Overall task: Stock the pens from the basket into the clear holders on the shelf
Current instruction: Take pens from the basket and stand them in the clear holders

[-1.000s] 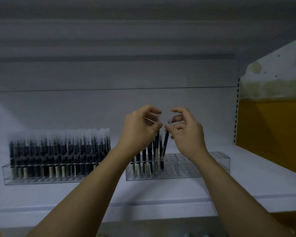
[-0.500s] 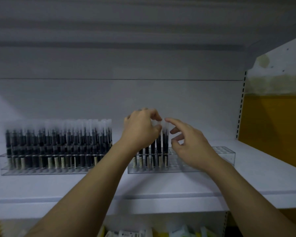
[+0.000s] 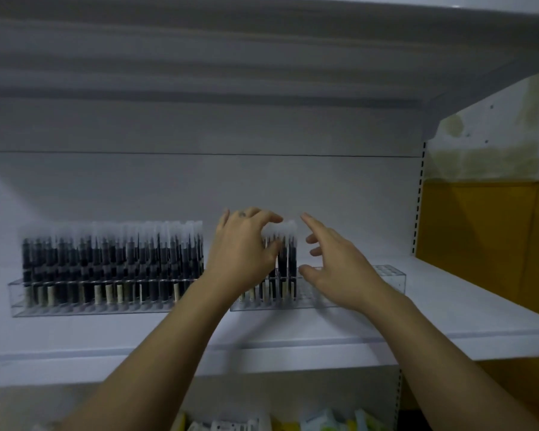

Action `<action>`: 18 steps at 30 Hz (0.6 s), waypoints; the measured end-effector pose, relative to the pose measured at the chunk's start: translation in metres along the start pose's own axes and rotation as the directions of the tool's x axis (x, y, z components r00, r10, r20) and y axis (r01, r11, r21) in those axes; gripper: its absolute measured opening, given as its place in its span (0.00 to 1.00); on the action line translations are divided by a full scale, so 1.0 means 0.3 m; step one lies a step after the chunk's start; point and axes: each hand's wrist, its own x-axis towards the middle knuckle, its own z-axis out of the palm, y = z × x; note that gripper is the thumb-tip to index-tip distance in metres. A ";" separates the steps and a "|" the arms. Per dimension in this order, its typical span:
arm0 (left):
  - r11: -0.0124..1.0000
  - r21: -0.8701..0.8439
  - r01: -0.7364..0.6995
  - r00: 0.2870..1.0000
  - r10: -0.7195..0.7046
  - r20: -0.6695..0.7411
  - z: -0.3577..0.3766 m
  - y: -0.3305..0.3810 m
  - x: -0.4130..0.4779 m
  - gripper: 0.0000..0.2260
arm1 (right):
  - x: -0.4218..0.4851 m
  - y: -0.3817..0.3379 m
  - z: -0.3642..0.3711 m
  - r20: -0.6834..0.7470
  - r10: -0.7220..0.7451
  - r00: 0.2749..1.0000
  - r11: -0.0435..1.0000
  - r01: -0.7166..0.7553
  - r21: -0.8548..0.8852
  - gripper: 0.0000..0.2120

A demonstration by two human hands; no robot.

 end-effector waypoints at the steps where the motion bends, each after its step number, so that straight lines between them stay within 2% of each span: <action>1: 1.000 0.008 -0.015 1.000 0.015 0.000 -0.008 0.005 -0.021 0.16 | -0.012 -0.008 -0.004 -0.007 -0.008 1.000 1.000 0.008 -0.009 0.39; 6: 0.984 0.105 -0.145 0.989 0.146 -0.002 -0.026 0.024 -0.161 0.17 | -0.101 -0.054 -0.005 -0.028 -0.041 0.999 0.999 0.041 -0.013 0.31; 13: 0.988 0.113 -0.109 0.994 0.109 0.007 -0.046 0.029 -0.372 0.16 | -0.272 -0.108 0.047 -0.038 -0.057 0.998 0.998 0.057 -0.012 0.27; 18: 0.991 0.108 -0.073 0.996 0.067 0.064 -0.029 -0.004 -0.531 0.14 | -0.402 -0.138 0.124 -0.055 -0.082 0.995 0.995 0.084 0.043 0.14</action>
